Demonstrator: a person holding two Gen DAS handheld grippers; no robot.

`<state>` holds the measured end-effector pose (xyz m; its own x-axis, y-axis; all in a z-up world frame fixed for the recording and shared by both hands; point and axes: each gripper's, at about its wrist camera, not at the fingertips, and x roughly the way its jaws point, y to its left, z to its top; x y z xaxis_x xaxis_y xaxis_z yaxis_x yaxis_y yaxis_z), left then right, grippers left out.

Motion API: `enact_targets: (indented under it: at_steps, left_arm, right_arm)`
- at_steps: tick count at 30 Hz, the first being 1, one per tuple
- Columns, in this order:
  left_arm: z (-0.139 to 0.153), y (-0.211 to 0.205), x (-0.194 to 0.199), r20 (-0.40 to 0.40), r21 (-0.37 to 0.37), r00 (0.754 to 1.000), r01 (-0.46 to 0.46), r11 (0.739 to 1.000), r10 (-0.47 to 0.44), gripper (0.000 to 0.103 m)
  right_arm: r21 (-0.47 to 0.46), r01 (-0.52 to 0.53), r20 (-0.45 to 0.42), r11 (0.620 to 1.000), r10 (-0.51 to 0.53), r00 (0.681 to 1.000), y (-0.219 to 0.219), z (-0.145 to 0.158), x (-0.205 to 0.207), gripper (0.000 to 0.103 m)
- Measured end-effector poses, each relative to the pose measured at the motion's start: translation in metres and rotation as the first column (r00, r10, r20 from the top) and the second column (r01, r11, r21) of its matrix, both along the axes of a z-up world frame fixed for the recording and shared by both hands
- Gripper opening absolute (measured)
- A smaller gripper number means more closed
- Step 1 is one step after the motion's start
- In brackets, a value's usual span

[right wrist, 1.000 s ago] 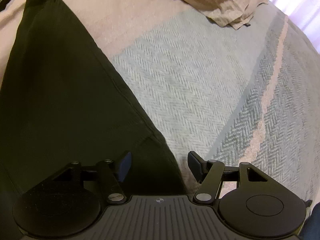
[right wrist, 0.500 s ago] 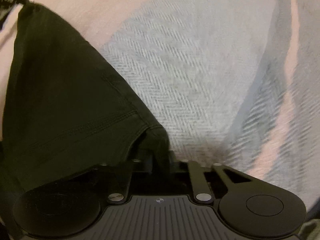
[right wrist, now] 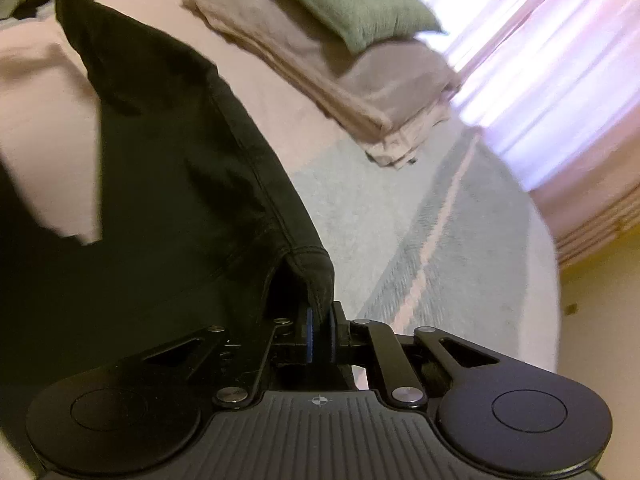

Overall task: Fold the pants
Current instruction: 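Lift the hems with both grippers and fold the legs toward the waistband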

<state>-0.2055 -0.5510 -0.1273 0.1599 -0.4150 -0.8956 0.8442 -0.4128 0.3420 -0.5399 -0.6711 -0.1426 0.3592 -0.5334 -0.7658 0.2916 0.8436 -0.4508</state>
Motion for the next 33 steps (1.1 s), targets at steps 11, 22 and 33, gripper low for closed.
enact_targets:
  at_steps: [11, 22, 33]
  left_arm:
    - [-0.061, 0.212, -0.132, -0.062, 0.201, 0.968, -0.228, 0.953, 0.245, 0.000]
    - [-0.088, 0.228, -0.182, 0.075, 0.234, 0.925, -0.380, 0.895, 0.373, 0.004]
    - [-0.051, 0.206, -0.201, 0.084, 0.198, 0.915, -0.403, 0.894, 0.394, 0.005]
  right_arm:
    - [0.123, -0.040, -0.182, 0.992, 0.063, 0.981, 0.152, -0.100, -0.108, 0.009]
    - [0.491, 0.383, 0.066, 0.782, -0.471, 0.879, 0.130, -0.082, -0.172, 0.051]
    - [0.860, 0.435, 0.177, 0.266, -0.956, 0.236, 0.047, -0.132, -0.218, 0.051]
